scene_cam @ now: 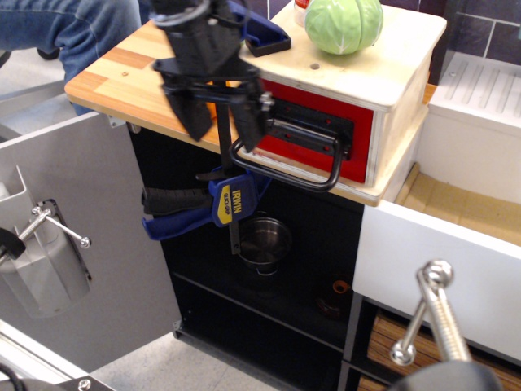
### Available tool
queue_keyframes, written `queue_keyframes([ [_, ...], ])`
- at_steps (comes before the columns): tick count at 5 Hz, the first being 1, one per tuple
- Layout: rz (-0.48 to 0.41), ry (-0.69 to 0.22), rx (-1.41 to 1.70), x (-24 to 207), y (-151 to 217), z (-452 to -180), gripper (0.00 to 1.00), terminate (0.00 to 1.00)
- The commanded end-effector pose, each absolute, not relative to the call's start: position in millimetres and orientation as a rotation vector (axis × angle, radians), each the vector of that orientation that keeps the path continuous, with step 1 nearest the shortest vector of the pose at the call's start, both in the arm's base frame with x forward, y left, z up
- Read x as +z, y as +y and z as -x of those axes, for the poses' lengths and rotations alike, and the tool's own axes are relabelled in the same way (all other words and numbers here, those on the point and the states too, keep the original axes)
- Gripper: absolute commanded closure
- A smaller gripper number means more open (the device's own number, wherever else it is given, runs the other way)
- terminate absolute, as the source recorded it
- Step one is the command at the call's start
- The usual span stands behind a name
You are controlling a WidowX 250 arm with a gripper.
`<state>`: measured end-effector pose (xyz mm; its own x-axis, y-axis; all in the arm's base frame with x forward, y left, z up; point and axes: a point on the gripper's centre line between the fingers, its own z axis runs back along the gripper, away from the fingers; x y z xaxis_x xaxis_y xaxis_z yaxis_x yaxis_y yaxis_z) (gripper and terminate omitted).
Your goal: Open drawer of box
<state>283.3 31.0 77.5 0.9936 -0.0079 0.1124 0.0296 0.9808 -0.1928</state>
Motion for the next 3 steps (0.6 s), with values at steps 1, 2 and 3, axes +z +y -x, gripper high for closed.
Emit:
queue_keyframes([
  [1, 0.155, -0.213, -0.014, 76, 15, -299, 0.0, 0.0],
  [2, 0.121, -0.272, -0.034, 65, 3, -299, 0.0, 0.0],
  [3, 0.089, -0.257, -0.03, 55, 4, -305, 0.0, 0.0],
])
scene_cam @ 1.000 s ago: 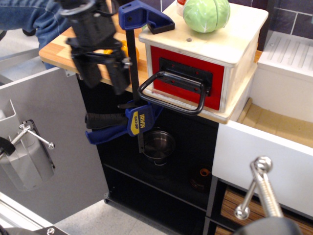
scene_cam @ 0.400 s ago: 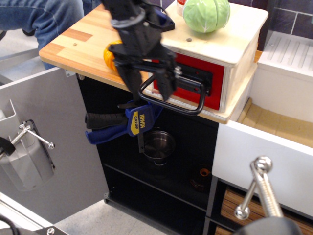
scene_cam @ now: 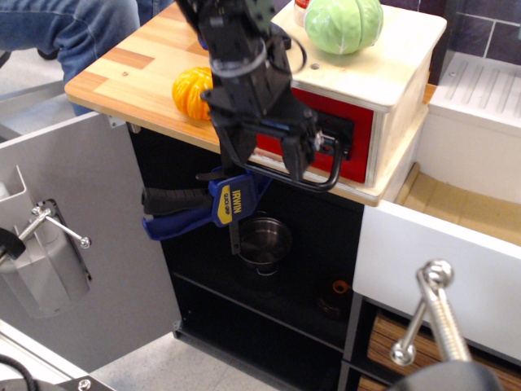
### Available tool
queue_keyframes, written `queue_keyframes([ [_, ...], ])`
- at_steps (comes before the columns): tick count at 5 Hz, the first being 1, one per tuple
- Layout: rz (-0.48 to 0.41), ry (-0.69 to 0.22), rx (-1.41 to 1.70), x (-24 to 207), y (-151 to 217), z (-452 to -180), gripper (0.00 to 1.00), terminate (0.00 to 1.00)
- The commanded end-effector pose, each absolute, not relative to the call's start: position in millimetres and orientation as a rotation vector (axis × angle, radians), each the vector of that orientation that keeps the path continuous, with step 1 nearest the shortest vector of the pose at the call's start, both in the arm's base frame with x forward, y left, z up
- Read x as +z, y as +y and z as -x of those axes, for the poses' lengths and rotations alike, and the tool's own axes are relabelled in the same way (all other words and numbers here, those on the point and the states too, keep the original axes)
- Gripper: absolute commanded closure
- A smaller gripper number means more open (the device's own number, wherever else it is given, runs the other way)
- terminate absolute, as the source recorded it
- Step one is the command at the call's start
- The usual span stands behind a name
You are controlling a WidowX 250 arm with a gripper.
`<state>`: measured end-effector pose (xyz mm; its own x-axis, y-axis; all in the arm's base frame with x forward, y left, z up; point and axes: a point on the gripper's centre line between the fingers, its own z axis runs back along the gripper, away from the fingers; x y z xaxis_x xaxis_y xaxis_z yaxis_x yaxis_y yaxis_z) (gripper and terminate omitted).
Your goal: Open drawer of box
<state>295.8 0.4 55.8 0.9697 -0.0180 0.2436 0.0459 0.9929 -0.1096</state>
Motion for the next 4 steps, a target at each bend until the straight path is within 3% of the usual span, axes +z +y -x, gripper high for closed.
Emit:
queue_keyframes([
  [1, 0.072, -0.25, -0.034, 43, 8, -304, 0.0, 0.0],
  [3, 0.053, -0.195, -0.03, 31, 8, -302, 0.0, 0.0],
  [4, 0.065, -0.08, -0.055, 21, 4, -282, 0.0, 0.0],
])
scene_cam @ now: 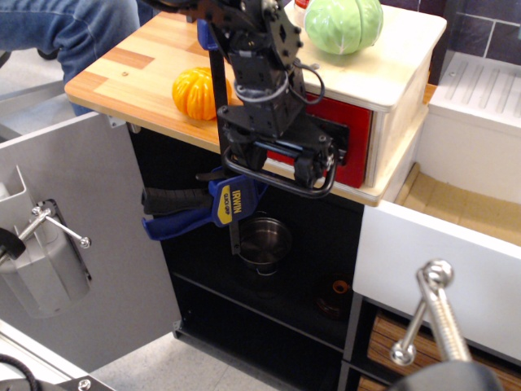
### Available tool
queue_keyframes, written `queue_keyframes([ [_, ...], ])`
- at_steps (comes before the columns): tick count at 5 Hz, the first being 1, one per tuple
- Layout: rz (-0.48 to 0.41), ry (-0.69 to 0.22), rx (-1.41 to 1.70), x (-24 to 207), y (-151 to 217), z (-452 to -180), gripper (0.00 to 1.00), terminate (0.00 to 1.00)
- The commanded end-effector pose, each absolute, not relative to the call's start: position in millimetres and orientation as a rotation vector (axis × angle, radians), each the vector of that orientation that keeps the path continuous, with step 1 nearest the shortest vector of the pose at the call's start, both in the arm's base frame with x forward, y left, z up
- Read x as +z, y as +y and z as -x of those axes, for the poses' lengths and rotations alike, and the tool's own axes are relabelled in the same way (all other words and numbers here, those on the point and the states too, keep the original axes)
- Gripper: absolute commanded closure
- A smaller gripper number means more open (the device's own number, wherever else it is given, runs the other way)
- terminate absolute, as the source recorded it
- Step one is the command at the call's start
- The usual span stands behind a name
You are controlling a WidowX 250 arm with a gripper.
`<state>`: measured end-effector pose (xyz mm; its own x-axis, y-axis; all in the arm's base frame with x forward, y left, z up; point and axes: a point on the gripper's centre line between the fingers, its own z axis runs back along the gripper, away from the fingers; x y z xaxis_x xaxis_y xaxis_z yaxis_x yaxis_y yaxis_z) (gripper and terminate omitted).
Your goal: Open drawer of box
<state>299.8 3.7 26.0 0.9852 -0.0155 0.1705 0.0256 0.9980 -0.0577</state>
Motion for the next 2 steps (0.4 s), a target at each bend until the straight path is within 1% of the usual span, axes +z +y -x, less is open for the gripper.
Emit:
queue_keyframes([
  [1, 0.084, -0.028, -0.076, 20, 1, -241, 0.0, 0.0],
  [2, 0.114, 0.016, -0.09, 24, 1, -205, 0.0, 0.0],
])
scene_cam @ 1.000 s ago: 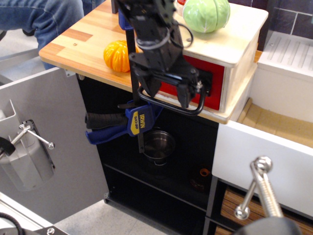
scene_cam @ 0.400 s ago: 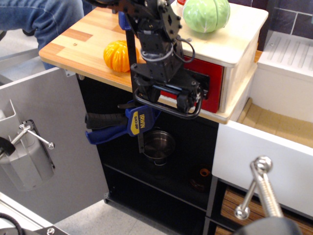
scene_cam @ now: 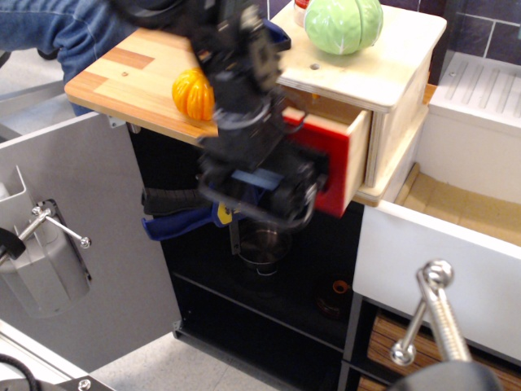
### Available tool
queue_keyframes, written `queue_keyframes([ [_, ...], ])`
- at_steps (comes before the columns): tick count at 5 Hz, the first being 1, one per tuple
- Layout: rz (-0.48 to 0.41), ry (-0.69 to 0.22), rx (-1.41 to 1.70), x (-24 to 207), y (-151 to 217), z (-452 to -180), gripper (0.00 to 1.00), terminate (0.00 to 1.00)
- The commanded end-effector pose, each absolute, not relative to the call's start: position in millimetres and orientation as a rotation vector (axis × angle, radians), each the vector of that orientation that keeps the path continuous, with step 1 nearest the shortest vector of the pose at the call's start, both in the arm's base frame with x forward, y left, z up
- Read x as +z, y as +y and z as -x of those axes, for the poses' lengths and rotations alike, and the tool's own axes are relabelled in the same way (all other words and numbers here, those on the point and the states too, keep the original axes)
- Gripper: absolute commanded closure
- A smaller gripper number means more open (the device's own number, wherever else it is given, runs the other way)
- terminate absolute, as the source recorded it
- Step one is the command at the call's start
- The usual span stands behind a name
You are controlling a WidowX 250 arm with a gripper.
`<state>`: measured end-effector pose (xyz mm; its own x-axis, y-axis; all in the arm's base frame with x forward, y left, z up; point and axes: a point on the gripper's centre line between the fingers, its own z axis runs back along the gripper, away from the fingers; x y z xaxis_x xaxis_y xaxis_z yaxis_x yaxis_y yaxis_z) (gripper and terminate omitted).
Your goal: Open drawer of box
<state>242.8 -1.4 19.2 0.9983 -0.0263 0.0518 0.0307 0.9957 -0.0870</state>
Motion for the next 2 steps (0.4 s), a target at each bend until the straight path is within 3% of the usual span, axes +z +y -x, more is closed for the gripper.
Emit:
queue_keyframes([
  [1, 0.127, 0.032, -0.088, 27.6, 3.1, -177.4, 0.0, 0.0],
  [2, 0.111, 0.061, -0.085, 24.5, 3.8, -179.4, 0.0, 1.0],
])
